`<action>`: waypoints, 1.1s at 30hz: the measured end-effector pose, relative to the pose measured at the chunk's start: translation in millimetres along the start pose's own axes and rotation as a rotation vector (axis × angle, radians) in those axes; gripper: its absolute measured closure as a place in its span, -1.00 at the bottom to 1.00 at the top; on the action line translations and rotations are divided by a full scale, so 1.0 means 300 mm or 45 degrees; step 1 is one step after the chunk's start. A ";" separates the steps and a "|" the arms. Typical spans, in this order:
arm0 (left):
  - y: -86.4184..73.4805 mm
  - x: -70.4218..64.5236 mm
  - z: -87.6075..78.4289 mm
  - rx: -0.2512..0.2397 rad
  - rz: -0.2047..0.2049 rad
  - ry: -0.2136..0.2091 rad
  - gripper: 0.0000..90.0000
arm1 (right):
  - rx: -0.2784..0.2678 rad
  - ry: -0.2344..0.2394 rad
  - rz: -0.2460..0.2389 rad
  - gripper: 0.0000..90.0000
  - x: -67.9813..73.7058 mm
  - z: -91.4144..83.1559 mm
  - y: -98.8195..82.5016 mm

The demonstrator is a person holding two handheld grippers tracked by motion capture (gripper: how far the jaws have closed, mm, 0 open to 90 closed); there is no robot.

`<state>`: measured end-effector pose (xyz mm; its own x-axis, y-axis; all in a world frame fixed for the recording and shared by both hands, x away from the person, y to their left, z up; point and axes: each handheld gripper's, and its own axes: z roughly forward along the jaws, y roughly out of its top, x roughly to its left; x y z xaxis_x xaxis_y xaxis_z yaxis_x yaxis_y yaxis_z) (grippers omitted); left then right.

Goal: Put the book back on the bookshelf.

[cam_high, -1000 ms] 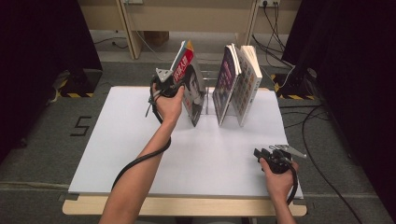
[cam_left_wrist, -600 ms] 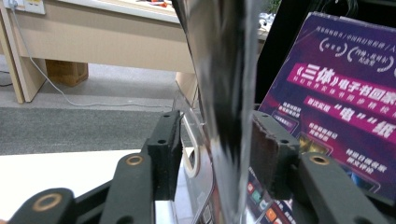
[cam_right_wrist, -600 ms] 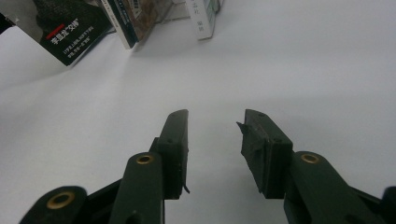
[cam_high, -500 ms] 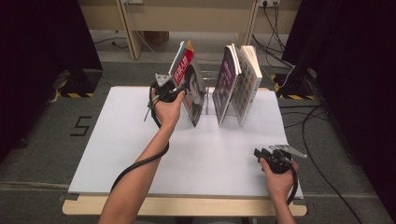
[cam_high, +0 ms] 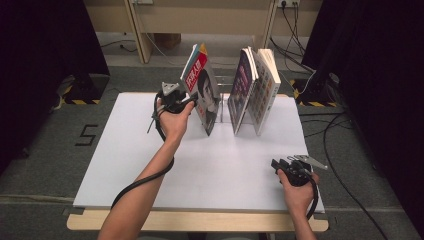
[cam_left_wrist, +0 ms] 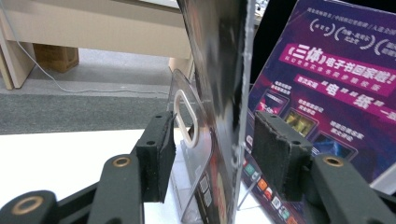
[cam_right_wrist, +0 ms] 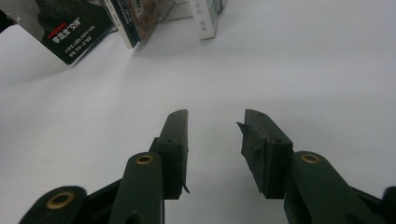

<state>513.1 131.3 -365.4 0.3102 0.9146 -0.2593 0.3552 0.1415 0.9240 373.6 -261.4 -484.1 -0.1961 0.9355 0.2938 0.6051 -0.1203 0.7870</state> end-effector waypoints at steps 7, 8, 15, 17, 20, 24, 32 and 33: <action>-0.018 0.005 -0.035 0.019 0.009 -0.033 0.04 | -0.003 -0.003 -0.004 0.36 0.004 0.000 -0.001; -0.018 0.005 -0.035 0.019 0.009 -0.033 0.03 | -0.001 -0.003 -0.005 0.36 0.004 0.000 0.000; -0.031 0.014 -0.065 0.029 -0.002 -0.061 0.02 | -0.001 -0.004 -0.007 0.36 0.005 0.000 -0.001; -0.032 0.015 -0.069 0.029 0.004 -0.062 0.01 | -0.001 -0.004 -0.006 0.36 0.006 0.000 -0.001; -0.036 0.017 -0.083 0.033 0.019 -0.064 0.00 | -0.001 -0.005 -0.007 0.36 0.006 0.000 -0.001; -0.042 0.020 -0.104 0.031 0.029 -0.067 0.00 | -0.001 -0.005 -0.006 0.36 0.007 -0.001 -0.001; -0.059 0.029 -0.135 0.045 0.044 -0.079 -0.01 | -0.002 -0.007 -0.008 0.36 0.009 0.000 -0.001; -0.061 0.031 -0.139 0.048 0.044 -0.079 -0.01 | -0.001 -0.007 -0.008 0.36 0.009 0.000 -0.001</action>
<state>472.8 152.8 -373.1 0.3765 0.8933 -0.2456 0.3757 0.0950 0.9218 372.8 -258.9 -483.5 -0.1956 0.9381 0.2857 0.6030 -0.1147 0.7894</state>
